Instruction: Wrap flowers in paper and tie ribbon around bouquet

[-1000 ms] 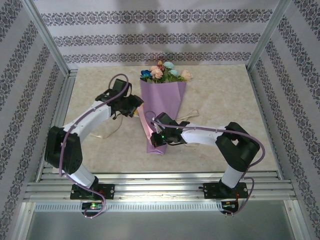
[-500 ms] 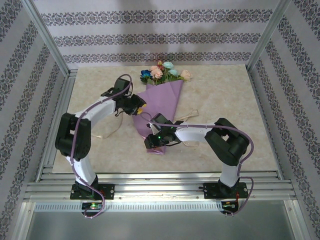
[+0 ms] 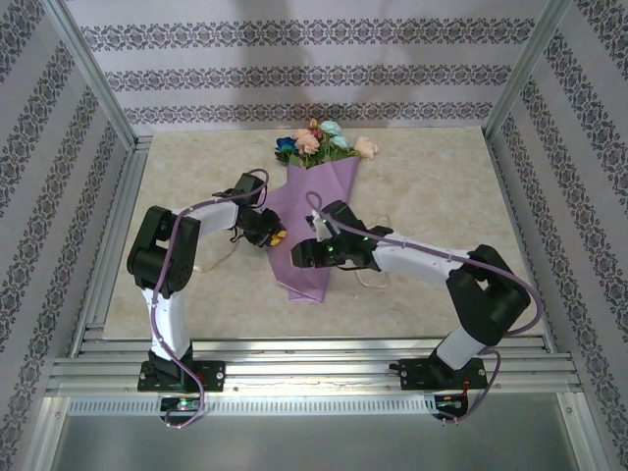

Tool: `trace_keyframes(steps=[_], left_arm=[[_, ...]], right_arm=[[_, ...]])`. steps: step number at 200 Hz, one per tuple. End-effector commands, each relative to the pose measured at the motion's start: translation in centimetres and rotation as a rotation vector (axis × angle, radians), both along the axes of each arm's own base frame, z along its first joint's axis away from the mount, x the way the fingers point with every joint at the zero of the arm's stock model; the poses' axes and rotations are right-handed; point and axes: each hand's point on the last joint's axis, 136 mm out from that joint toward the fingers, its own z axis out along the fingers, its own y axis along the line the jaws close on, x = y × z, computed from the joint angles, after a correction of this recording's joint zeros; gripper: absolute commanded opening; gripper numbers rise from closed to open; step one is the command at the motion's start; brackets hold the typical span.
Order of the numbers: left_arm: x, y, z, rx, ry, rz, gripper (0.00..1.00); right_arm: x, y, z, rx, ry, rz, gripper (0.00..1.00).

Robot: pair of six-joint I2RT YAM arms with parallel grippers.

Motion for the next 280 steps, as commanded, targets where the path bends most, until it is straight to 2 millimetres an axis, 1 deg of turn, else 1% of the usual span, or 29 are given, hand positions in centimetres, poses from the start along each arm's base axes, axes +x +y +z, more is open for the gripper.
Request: trace_keyframes(steps=[1, 13, 21, 30, 38, 51, 66, 80, 102, 113, 124, 130, 139, 147, 158, 164, 173, 188, 196, 220, 238, 251, 257, 269, 273, 280], left_arm=[[-1.5, 1.0, -1.0, 0.075, 0.033, -0.028, 0.19], [-1.5, 1.0, -0.8, 0.076, 0.028, -0.034, 0.19], [-1.5, 1.0, -0.7, 0.073, 0.028, -0.036, 0.19], [-1.5, 0.9, -0.6, 0.067, 0.027, -0.039, 0.19], [-1.5, 0.8, -0.6, 0.06, 0.025, -0.039, 0.19], [-1.5, 0.6, -0.5, 0.049, 0.022, -0.04, 0.19], [-1.5, 0.6, -0.5, 0.05, 0.023, -0.038, 0.19], [-1.4, 0.5, -0.5, 0.047, 0.021, -0.036, 0.19], [-1.1, 0.4, 0.0, 0.037, 0.008, -0.034, 0.2], [-0.9, 0.5, 0.9, 0.043, -0.008, -0.037, 0.21], [-0.7, 0.9, 2.4, 0.072, -0.033, -0.047, 0.26], [-0.7, 1.5, 3.4, 0.097, -0.048, -0.049, 0.32], [-1.1, 2.9, 4.8, 0.153, -0.053, -0.05, 0.41], [-1.7, 4.8, 5.9, 0.221, -0.051, -0.044, 0.46], [-3.1, 7.8, 6.9, 0.323, -0.023, -0.047, 0.49], [-4.1, 9.5, 7.0, 0.375, 0.014, -0.059, 0.5], [-5.3, 11.5, 6.9, 0.428, 0.072, -0.092, 0.51], [-7.2, 14.4, 5.8, 0.51, 0.173, -0.165, 0.53], [-8.0, 15.7, 5.2, 0.549, 0.216, -0.207, 0.54], [-9.9, 18.0, 3.7, 0.606, 0.322, -0.286, 0.58], [-11.0, 19.0, 3.3, 0.622, 0.365, -0.27, 0.62], [-11.7, 19.4, 3.1, 0.601, 0.379, -0.198, 0.63], [-12.2, 19.9, 3.2, 0.601, 0.387, -0.144, 0.63], [-13.0, 21.0, 4.0, 0.608, 0.383, -0.013, 0.65], [-13.3, 21.3, 4.3, 0.605, 0.378, 0.038, 0.68], [-13.6, 21.7, 5.0, 0.597, 0.352, 0.121, 0.68]], right_arm=[[1.2, -3.4, -2.6, -0.075, 0.096, -0.175, 0.44], [2.5, -6.3, -3.9, -0.103, 0.164, -0.31, 0.43], [3.2, -7.6, -4.3, -0.093, 0.192, -0.382, 0.42], [4.1, -8.5, -4.2, -0.08, 0.203, -0.441, 0.4], [4.8, -8.5, -3.7, -0.064, 0.198, -0.46, 0.38], [5.8, -7.3, -2.5, -0.048, 0.189, -0.443, 0.36], [6.3, -4.6, -1.3, 0.001, 0.2, -0.399, 0.3], [6.0, -2.0, -1.4, 0.051, 0.238, -0.366, 0.28], [4.8, 1.0, -2.9, 0.081, 0.307, -0.341, 0.27], [4.2, 1.9, -4.8, 0.071, 0.365, -0.34, 0.27], [3.6, 2.0, -6.9, 0.04, 0.416, -0.351, 0.26], [3.4, 1.9, -7.7, 0.023, 0.428, -0.357, 0.26], [3.0, 1.3, -9.3, -0.024, 0.452, -0.37, 0.26], [2.7, 0.8, -10.1, -0.054, 0.46, -0.375, 0.26], [2.5, 0.4, -10.7, -0.077, 0.459, -0.376, 0.25], [2.3, 0.2, -10.9, -0.092, 0.46, -0.376, 0.25], [2.2, 0.1, -11.0, -0.103, 0.46, -0.374, 0.25], [2.1, -0.1, -11.3, -0.112, 0.464, -0.371, 0.25], [2.0, 0.1, -11.4, -0.113, 0.469, -0.367, 0.25], [1.9, 0.2, -11.4, -0.112, 0.471, -0.364, 0.25], [1.8, 0.3, -11.4, -0.113, 0.47, -0.359, 0.24], [1.8, 0.2, -11.5, -0.115, 0.469, -0.357, 0.24], [1.7, 0.2, -11.4, -0.115, 0.468, -0.355, 0.24], [1.7, 0.2, -11.5, -0.119, 0.466, -0.353, 0.24], [1.7, 0.2, -11.4, -0.119, 0.465, -0.352, 0.25], [1.6, 0.2, -11.4, -0.12, 0.465, -0.349, 0.25]])
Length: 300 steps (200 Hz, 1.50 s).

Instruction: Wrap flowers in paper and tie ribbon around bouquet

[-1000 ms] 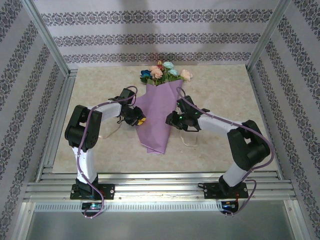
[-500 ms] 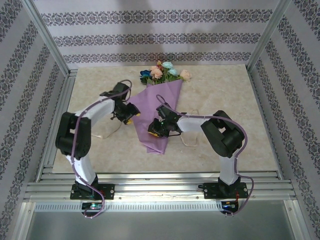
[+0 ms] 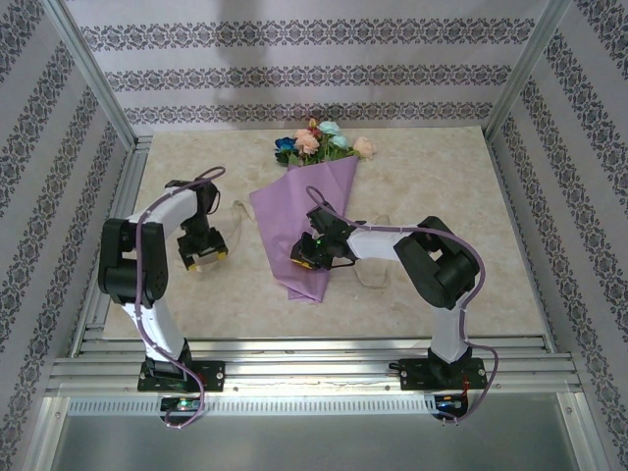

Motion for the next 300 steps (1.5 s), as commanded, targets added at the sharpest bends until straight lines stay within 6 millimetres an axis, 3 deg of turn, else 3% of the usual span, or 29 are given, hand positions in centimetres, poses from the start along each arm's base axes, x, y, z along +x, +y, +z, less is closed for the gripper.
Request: trace_keyframes(steps=[1, 16, 38, 59, 73, 85, 101, 109, 120, 126, 164, 188, 212, 225, 237, 253, 273, 300], left_arm=[[-2.3, 2.6, 2.9, 0.067, -0.069, 0.225, 0.68], [-2.9, 3.2, 4.2, 0.073, -0.148, 0.373, 0.92], [-3.0, 2.6, 3.3, -0.053, -0.211, 0.616, 0.98], [-1.0, 1.8, 1.6, -0.178, -0.276, 0.765, 1.0], [0.5, 1.1, 0.3, -0.245, -0.283, 0.815, 0.95], [1.1, 0.7, -0.7, -0.272, -0.264, 0.838, 0.87], [1.9, 0.6, -1.8, -0.292, -0.27, 0.856, 0.67], [2.1, 1.0, -2.0, -0.291, -0.286, 0.864, 0.49], [2.3, 1.7, -1.6, -0.281, -0.313, 0.872, 0.11], [2.1, 2.4, -0.8, -0.255, -0.332, 0.875, 0.0], [0.1, 8.3, 6.4, -0.07, -0.436, 0.962, 0.0], [1.7, 10.4, 11.9, 0.005, -0.543, 1.0, 0.0], [3.2, 13.3, 19.8, 0.103, -0.769, 1.007, 0.0], [6.0, 13.3, 23.8, 0.056, -0.914, 0.914, 0.0], [9.0, 11.2, 25.9, -0.059, -1.003, 0.815, 0.0], [13.0, 5.2, 27.2, -0.269, -1.051, 0.639, 0.0], [15.8, -5.2, 27.4, -0.509, -1.054, 0.416, 0.0], [17.1, -18.7, 26.3, -0.785, -0.99, 0.189, 0.0]], right_arm=[[-1.4, -1.6, -2.7, -0.096, 0.073, -0.002, 0.25], [-1.5, -1.7, -2.7, -0.098, 0.071, 0.002, 0.26], [-1.5, -1.7, -2.8, -0.097, 0.074, 0.004, 0.26], [-1.7, -1.5, -2.9, -0.095, 0.077, 0.013, 0.26], [-1.8, -1.5, -3.0, -0.099, 0.081, 0.015, 0.26], [-1.9, -1.5, -3.0, -0.1, 0.08, 0.017, 0.26], [-1.9, -1.4, -3.2, -0.101, 0.082, 0.021, 0.26], [-1.9, -1.4, -3.3, -0.103, 0.083, 0.023, 0.26], [-1.9, -1.4, -3.3, -0.104, 0.085, 0.022, 0.26], [-1.9, -1.4, -3.4, -0.105, 0.085, 0.024, 0.26], [-2.0, -1.4, -3.4, -0.111, 0.087, 0.027, 0.26], [-2.0, -1.6, -3.2, -0.121, 0.087, 0.034, 0.27], [-2.0, -1.4, -3.3, -0.121, 0.093, 0.046, 0.27], [-2.1, -1.1, -3.6, -0.113, 0.103, 0.054, 0.27], [-2.2, -1.0, -3.9, -0.11, 0.111, 0.057, 0.27], [-2.3, -1.1, -4.3, -0.106, 0.12, 0.054, 0.26], [-2.4, -1.0, -4.4, -0.095, 0.109, 0.06, 0.25], [-2.3, -0.8, -4.4, -0.081, 0.096, 0.07, 0.22]])
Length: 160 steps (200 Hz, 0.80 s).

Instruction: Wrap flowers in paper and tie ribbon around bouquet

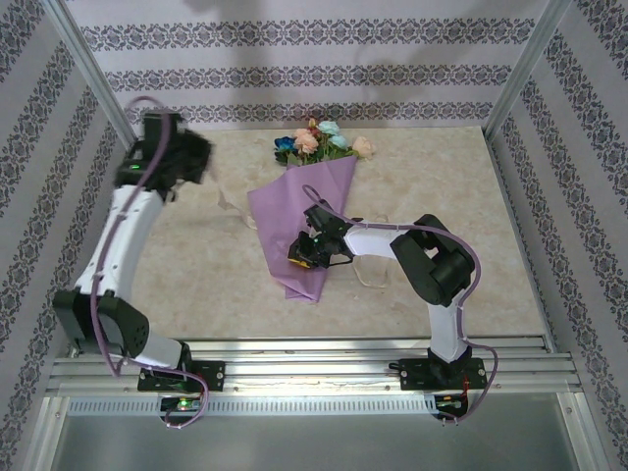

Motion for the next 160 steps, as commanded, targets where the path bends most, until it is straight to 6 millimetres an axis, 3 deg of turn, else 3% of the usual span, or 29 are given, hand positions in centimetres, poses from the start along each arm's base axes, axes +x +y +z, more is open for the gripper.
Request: trace_keyframes(steps=[1, 23, 54, 61, 70, 77, 93, 121, 144, 160], left_arm=[[1.3, -11.0, 0.3, -0.133, -0.103, -0.295, 0.0], [2.8, -19.0, -3.1, -0.211, -0.056, -0.475, 0.0], [5.7, -25.9, -9.6, -0.261, 0.036, -0.603, 0.0], [6.1, -27.2, -10.7, -0.274, 0.052, -0.643, 0.12], [6.2, -28.1, -11.9, -0.284, 0.081, -0.675, 0.36], [6.1, -28.3, -13.1, -0.27, 0.118, -0.682, 0.46], [5.7, -27.5, -13.7, -0.234, 0.149, -0.673, 0.59], [4.6, -24.3, -11.6, -0.165, 0.168, -0.613, 0.68], [3.6, -20.3, -9.7, -0.124, 0.173, -0.504, 0.86], [3.1, -17.6, -9.1, -0.127, 0.19, -0.443, 0.88]], right_arm=[[-2.4, -1.5, -4.3, -0.087, 0.086, 0.029, 0.22], [-2.4, -1.3, -4.1, -0.059, 0.064, 0.033, 0.18], [-2.5, -1.4, -4.0, -0.045, 0.041, 0.032, 0.14], [-2.5, -1.5, -4.2, -0.048, 0.041, 0.029, 0.14], [-2.6, -1.6, -4.4, -0.052, 0.042, 0.025, 0.14], [-2.6, -1.6, -4.4, -0.051, 0.044, 0.023, 0.14], [-2.5, -1.5, -4.5, -0.048, 0.043, 0.016, 0.14], [-2.3, -1.4, -4.2, -0.043, 0.035, 0.013, 0.13], [-2.3, -1.4, -4.3, -0.042, 0.041, 0.013, 0.13], [-2.6, -1.5, -4.5, -0.044, 0.049, 0.016, 0.13]])
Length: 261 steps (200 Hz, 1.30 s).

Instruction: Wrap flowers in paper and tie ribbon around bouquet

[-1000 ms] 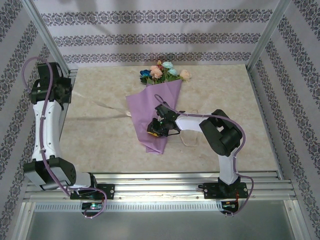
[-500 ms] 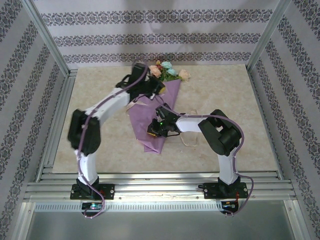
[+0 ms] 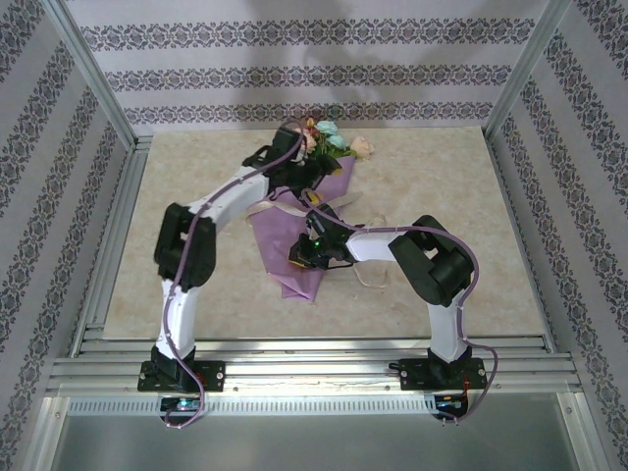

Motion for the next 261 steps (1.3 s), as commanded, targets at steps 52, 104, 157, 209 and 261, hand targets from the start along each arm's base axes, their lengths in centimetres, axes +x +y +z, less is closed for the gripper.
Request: trace_keyframes(steps=[52, 104, 157, 209, 261], left_arm=[[-5.6, 11.4, -4.0, 0.061, 0.284, 0.313, 0.67], [-3.3, 18.2, -9.0, 0.049, 0.397, 0.645, 0.77], [-3.2, 23.7, -12.4, -0.037, 0.482, 0.988, 0.76], [-2.0, 22.6, -14.2, -0.146, 0.566, 1.016, 0.67], [-1.4, 22.0, -15.6, -0.183, 0.613, 1.025, 0.47]], right_arm=[[-2.3, -1.9, -3.7, -0.101, 0.1, 0.007, 0.14], [-2.3, -1.9, -3.7, -0.1, 0.106, 0.008, 0.14], [-2.3, -1.9, -3.5, -0.1, 0.101, 0.009, 0.14], [-2.4, -1.8, -3.6, -0.1, 0.103, 0.009, 0.14], [-2.6, -1.8, -3.8, -0.1, 0.107, 0.013, 0.14]])
